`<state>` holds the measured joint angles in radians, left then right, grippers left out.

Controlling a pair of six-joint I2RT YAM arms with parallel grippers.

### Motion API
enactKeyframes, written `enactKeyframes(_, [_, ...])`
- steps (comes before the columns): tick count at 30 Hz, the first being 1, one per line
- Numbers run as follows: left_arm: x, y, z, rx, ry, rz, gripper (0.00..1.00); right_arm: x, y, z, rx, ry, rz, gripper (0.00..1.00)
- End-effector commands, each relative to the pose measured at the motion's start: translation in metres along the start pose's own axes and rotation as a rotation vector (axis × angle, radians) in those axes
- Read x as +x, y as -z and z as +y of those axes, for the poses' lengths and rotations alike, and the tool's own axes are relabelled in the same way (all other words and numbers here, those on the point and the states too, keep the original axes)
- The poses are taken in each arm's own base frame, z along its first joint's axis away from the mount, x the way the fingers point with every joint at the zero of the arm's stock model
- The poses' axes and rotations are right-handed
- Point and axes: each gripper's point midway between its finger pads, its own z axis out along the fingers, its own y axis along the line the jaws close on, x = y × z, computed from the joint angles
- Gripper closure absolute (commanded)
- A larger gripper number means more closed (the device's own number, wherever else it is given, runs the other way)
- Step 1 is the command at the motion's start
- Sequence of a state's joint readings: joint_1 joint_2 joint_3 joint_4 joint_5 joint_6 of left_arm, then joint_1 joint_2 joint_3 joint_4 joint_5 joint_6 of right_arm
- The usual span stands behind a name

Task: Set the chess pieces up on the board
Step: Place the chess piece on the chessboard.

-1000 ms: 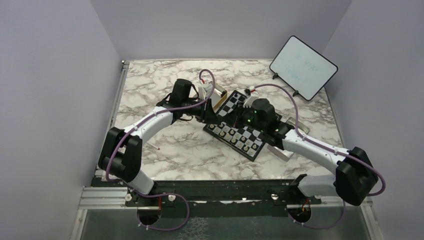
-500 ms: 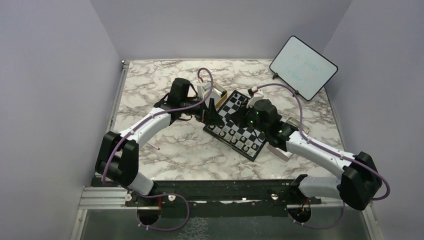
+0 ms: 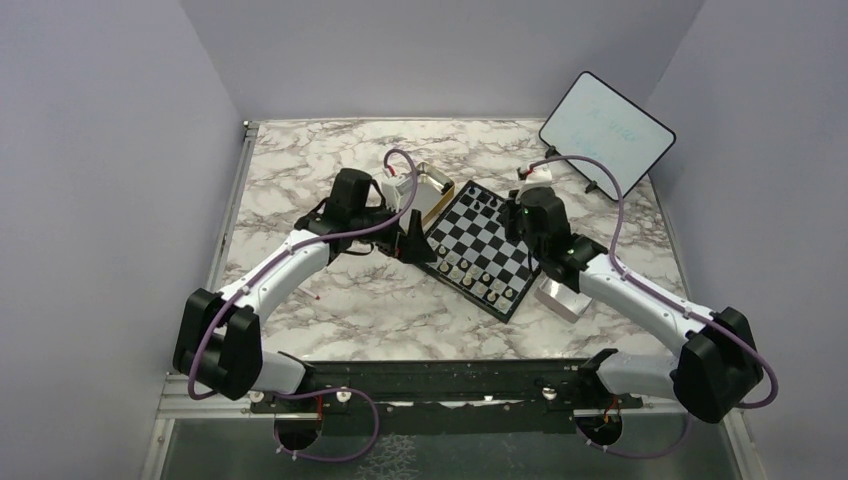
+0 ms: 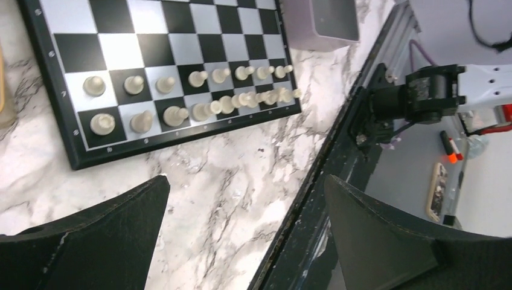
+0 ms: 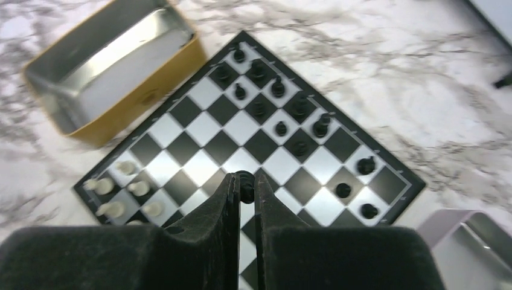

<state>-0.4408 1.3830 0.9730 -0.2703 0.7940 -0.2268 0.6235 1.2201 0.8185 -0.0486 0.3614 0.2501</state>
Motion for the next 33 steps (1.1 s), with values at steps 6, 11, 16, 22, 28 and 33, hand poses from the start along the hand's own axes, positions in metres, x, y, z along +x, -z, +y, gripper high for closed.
enactKeyframes(6, [0.015, 0.012, 0.014, -0.117, -0.056, 0.014, 0.01, -0.001, -0.032, -0.082, 0.182, -0.022, 0.027, 0.93])
enactKeyframes(11, [0.013, 0.017, 0.013, -0.139, -0.078, -0.004, 0.01, 0.002, -0.051, -0.1, 0.203, -0.027, 0.024, 0.93])
enactKeyframes(16, [0.012, 0.019, 0.01, -0.131, -0.083, -0.01, 0.01, 0.01, -0.068, -0.105, 0.212, -0.027, 0.057, 0.93])
enactKeyframes(22, [0.009, 0.022, 0.006, -0.127, -0.095, -0.021, 0.01, 0.019, -0.081, -0.105, 0.216, -0.031, 0.09, 0.93])
enactKeyframes(28, [0.007, 0.023, 0.006, -0.133, -0.102, -0.029, 0.01, 0.025, -0.089, -0.108, 0.232, -0.027, 0.111, 0.93])
enactKeyframes(33, [0.007, 0.024, 0.006, -0.14, -0.105, -0.031, 0.01, 0.03, -0.094, -0.109, 0.233, -0.029, 0.12, 0.93])
